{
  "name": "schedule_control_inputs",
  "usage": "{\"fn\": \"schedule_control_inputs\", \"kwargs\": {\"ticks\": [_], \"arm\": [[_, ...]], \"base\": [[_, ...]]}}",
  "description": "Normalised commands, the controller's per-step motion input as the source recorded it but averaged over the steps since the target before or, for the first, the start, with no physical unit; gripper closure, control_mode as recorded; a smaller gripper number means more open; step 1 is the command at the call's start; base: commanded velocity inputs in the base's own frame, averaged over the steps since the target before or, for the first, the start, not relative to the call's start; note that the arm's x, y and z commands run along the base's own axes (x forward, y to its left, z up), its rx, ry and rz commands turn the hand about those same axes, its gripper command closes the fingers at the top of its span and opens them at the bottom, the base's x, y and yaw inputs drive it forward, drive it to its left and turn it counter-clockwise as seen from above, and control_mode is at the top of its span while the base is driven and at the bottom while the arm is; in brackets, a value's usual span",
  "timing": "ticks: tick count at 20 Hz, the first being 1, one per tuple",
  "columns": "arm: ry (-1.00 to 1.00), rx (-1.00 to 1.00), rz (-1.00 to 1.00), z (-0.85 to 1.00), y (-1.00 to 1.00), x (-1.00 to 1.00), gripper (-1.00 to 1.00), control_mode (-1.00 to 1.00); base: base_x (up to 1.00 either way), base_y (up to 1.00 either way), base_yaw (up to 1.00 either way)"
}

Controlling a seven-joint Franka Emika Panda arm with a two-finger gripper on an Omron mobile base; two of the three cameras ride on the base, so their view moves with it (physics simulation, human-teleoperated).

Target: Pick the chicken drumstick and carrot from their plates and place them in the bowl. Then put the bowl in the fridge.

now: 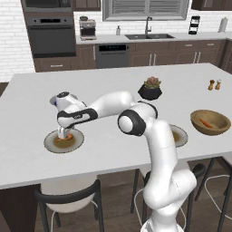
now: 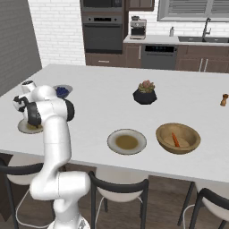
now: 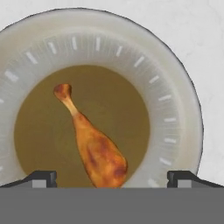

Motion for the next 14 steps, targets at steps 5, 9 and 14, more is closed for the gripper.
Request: {"fn": "schedule_control_inputs", "kwargs": {"ticks": [5, 9, 14], "arm": [[0.0, 0.0, 0.0, -0.36, 0.06, 0.0, -1.0, -1.0], [0.0, 0.0, 0.0, -0.28, 0.01, 0.0, -1.0, -1.0], [0.0, 0.0, 0.0, -0.23, 0.0, 0.0, -1.0, -1.0]], "base": [[0.0, 0.0, 0.0], [0.0, 0.0, 0.0], [0.0, 0.0, 0.0]]}}
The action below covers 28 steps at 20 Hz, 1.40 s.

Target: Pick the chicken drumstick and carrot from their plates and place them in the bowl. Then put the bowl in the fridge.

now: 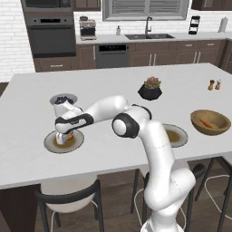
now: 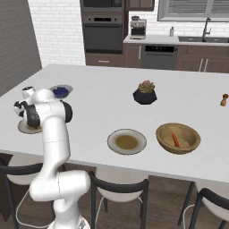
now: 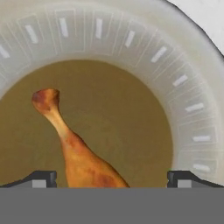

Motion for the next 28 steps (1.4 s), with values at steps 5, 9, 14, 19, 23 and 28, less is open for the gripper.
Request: {"fn": "schedule_control_inputs", "kwargs": {"ticks": [5, 9, 14, 19, 23, 28], "arm": [[0.0, 0.0, 0.05, -0.08, -0.08, 0.0, 1.0, -1.0], [0.0, 0.0, 0.12, 0.0, -0.29, -0.2, 1.0, -1.0], [0.0, 0.05, 0.06, 0.29, -0.81, -0.57, 1.0, -1.0], [-0.05, 0.1, 0.0, 0.77, -1.0, -1.0, 1.0, -1.0], [-0.06, 0.13, -0.13, 0.79, -1.0, -0.86, 1.0, -1.0], [0.0, 0.09, -0.31, 0.84, -1.0, -0.4, 1.0, -1.0]], "base": [[0.0, 0.0, 0.0], [0.0, 0.0, 0.0], [0.0, 0.0, 0.0], [0.0, 0.0, 0.0], [0.0, 0.0, 0.0], [0.0, 0.0, 0.0]]}}
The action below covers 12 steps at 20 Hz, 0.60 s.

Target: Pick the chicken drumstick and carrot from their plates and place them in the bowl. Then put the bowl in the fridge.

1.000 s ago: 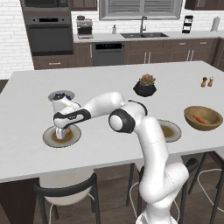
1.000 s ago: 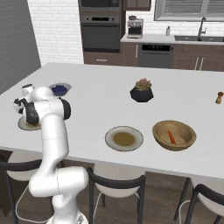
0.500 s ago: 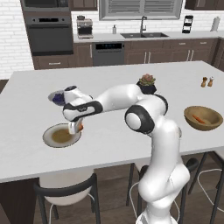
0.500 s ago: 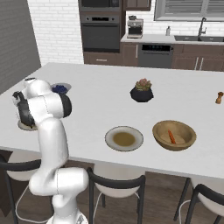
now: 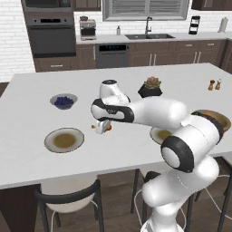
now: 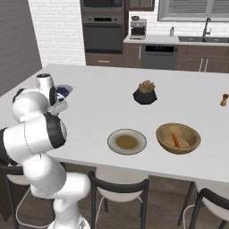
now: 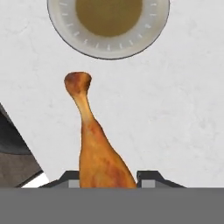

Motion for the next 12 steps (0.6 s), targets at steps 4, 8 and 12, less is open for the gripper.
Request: {"fn": "schedule_control_inputs", "kwargs": {"ticks": [4, 8, 12], "arm": [[0.02, 0.08, -0.32, 0.72, -1.0, -0.35, 1.0, -1.0], [0.02, 0.04, -0.28, 0.51, -1.0, -0.34, 1.0, -1.0], [0.0, -0.02, -0.25, 0.55, -1.0, -0.12, 1.0, -1.0]], "base": [[0.0, 0.0, 0.0], [0.0, 0.0, 0.0], [0.0, 0.0, 0.0]]}}
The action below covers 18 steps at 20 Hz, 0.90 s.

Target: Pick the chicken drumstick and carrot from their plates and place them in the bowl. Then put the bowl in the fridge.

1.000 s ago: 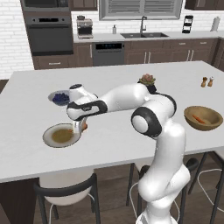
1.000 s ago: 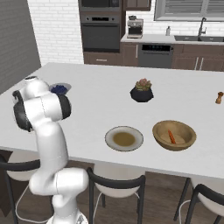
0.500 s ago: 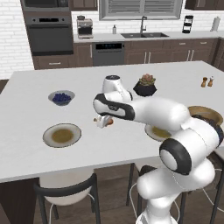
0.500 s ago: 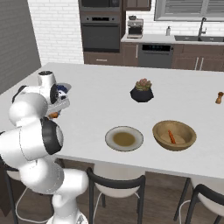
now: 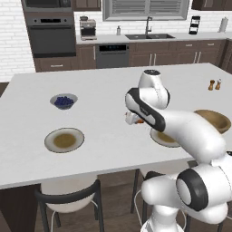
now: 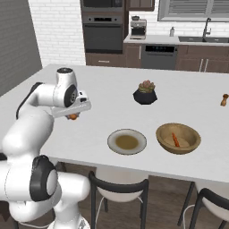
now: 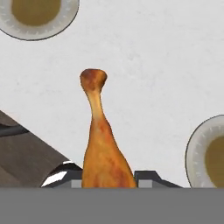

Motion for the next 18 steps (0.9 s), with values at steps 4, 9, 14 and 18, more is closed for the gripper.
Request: {"fn": "schedule_control_inputs", "kwargs": {"ticks": [4, 9, 14, 18], "arm": [[0.03, -0.09, -0.24, 0.35, -1.0, -0.07, 1.0, -1.0], [0.05, -0.07, -0.24, 0.13, -1.0, -0.13, 1.0, -1.0], [0.03, -0.05, -0.23, 0.0, -1.0, -0.04, 1.0, -1.0], [0.0, -0.01, -0.22, 0.0, -1.0, -0.01, 1.0, -1.0]], "base": [[0.0, 0.0, 0.0], [0.0, 0.0, 0.0], [0.0, 0.0, 0.0], [0.0, 0.0, 0.0]]}}
